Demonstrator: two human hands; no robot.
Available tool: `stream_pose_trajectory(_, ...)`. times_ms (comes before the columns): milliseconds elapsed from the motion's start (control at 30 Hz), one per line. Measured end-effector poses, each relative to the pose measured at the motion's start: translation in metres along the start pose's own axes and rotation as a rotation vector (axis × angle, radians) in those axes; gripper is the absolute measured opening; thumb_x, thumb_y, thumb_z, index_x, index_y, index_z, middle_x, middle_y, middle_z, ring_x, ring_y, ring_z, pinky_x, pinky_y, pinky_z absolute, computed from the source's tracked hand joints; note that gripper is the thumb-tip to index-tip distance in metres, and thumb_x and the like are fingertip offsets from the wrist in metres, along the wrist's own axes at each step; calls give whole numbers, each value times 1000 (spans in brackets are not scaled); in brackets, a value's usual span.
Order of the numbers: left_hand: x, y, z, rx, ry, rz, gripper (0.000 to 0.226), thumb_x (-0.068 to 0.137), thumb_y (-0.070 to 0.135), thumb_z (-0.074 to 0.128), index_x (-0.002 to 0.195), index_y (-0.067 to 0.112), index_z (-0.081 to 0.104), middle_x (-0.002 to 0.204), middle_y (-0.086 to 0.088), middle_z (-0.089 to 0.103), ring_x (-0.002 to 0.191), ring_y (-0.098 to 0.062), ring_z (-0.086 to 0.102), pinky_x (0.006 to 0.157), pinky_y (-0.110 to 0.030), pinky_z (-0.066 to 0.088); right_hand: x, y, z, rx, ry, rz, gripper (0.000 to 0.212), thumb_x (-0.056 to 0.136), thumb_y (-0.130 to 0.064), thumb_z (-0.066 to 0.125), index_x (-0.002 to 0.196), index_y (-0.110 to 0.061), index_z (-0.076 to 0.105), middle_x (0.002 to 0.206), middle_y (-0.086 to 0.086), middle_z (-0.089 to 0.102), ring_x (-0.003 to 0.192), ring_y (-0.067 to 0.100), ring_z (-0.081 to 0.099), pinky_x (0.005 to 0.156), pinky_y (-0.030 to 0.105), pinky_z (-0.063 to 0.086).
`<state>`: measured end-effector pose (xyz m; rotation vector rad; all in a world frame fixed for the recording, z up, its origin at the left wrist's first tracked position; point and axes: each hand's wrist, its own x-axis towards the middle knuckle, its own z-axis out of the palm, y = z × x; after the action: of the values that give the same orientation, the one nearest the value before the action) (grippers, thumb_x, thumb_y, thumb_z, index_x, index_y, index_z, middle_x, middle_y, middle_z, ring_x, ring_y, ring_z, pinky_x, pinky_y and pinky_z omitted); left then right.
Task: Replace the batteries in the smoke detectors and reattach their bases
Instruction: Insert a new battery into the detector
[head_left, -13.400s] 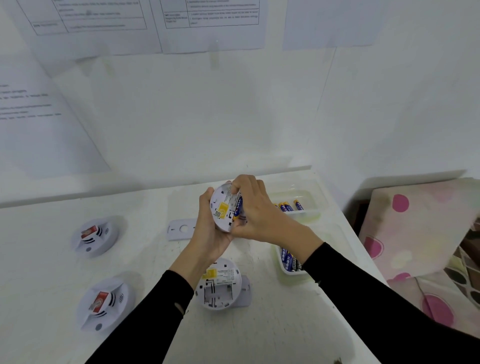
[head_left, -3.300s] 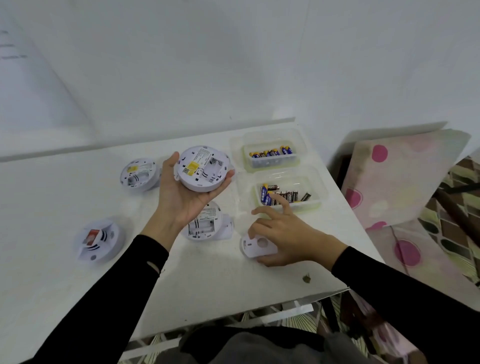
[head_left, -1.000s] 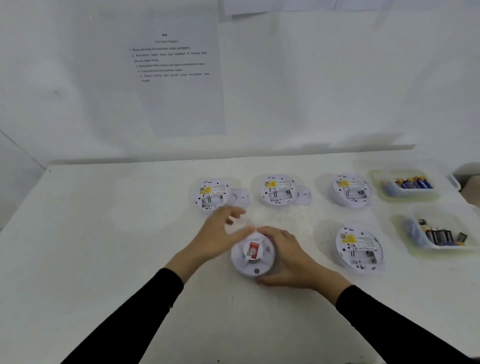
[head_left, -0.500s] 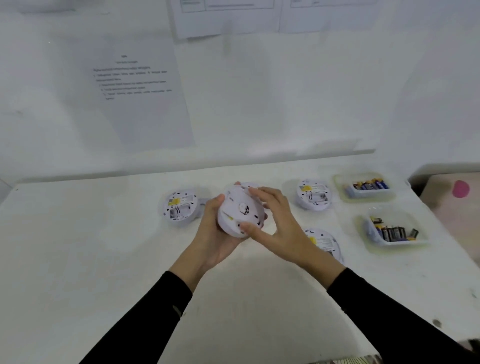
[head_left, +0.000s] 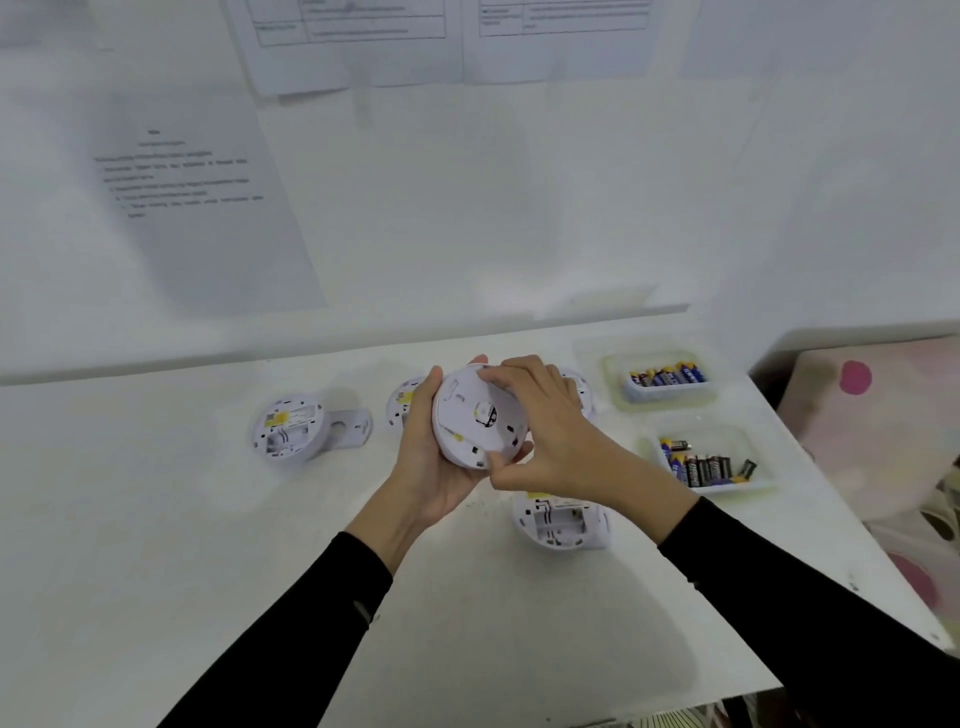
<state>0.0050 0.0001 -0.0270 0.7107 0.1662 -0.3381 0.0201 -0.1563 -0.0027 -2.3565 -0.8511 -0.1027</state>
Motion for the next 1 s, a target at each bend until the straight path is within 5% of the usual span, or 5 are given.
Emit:
stream_pose_trajectory(267, 15, -28, 27, 14, -5, -44, 63, 97, 58, 38, 144, 16, 48, 134, -16, 59, 113, -32, 63, 78, -46, 59, -15, 31, -29, -43, -42, -84, 82, 59, -24, 69, 135, -16, 40, 124, -1, 37, 101, 9, 28, 91, 31, 31)
stream_pose_trajectory(533, 37, -60, 40, -31, 29, -8, 58, 96, 59, 39, 133, 18, 56, 138, -16, 59, 121, -35, 60, 89, -51, 55, -62, 73, -64, 89, 59, -68, 73, 66, -15, 67, 133, -12, 41, 121, -5, 34, 117, 13, 35, 103, 20, 30)
stream_pose_trajectory(800, 53, -82, 41, -135, 71, 69, 69, 89, 58, 51, 142, 13, 51, 138, -27, 56, 128, -50, 50, 99, -63, 46, -162, 133, -49, 50, -257, 31, 72, 68, -15, 69, 135, -7, 43, 128, 5, 42, 122, 12, 36, 105, 8, 22)
stream_pose_trajectory(1000, 59, -106, 58, -83, 21, 43, 70, 89, 59, 48, 141, 13, 51, 140, -26, 54, 128, -50, 51, 102, -62, 44, -197, 162, -31, 29, -346, 106, 62, 73, -16, 69, 131, -11, 46, 125, 2, 49, 117, 16, 45, 101, 20, 36)
